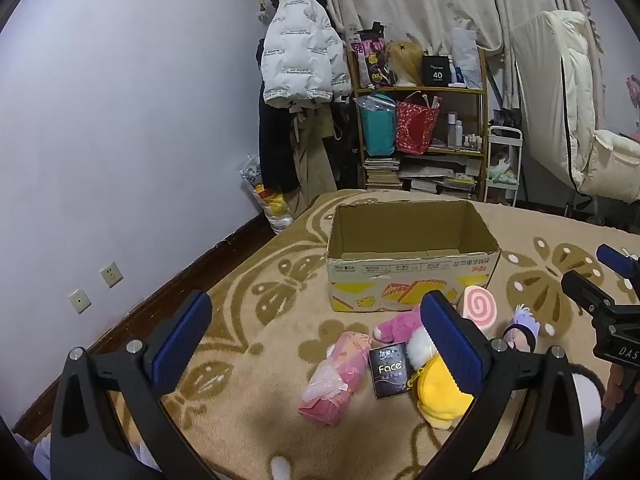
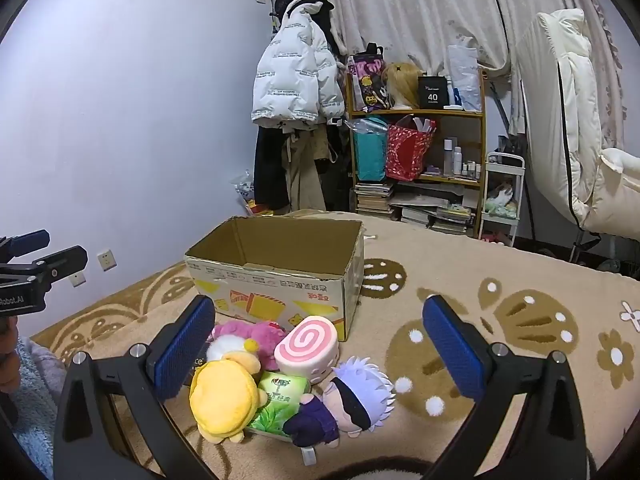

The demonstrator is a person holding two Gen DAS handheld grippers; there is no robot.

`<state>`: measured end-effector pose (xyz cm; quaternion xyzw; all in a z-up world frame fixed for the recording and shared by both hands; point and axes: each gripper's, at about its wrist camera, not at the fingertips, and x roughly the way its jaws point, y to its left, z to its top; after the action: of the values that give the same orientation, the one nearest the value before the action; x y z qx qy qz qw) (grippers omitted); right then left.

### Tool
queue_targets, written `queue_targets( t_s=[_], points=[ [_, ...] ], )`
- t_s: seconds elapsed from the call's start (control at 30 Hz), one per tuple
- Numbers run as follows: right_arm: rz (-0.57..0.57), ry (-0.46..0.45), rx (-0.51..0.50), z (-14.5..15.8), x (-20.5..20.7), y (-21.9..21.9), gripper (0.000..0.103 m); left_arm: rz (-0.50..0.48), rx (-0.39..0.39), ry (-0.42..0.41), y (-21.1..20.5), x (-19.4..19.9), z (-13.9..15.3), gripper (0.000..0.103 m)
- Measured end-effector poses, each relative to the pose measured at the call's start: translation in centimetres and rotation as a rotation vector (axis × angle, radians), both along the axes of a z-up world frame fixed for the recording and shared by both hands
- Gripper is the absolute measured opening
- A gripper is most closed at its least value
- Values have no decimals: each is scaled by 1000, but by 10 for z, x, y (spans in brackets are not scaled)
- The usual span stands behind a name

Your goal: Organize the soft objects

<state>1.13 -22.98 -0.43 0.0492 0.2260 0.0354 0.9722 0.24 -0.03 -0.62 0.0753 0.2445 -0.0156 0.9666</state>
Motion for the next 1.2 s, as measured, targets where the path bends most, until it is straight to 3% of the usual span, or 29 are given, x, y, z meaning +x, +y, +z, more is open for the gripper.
queue_targets(
  t_s=[1.2],
  points=[
    [-12,-4,-14,1,-2,1,103,-6,10,4,-2,0,-2,103]
  ],
)
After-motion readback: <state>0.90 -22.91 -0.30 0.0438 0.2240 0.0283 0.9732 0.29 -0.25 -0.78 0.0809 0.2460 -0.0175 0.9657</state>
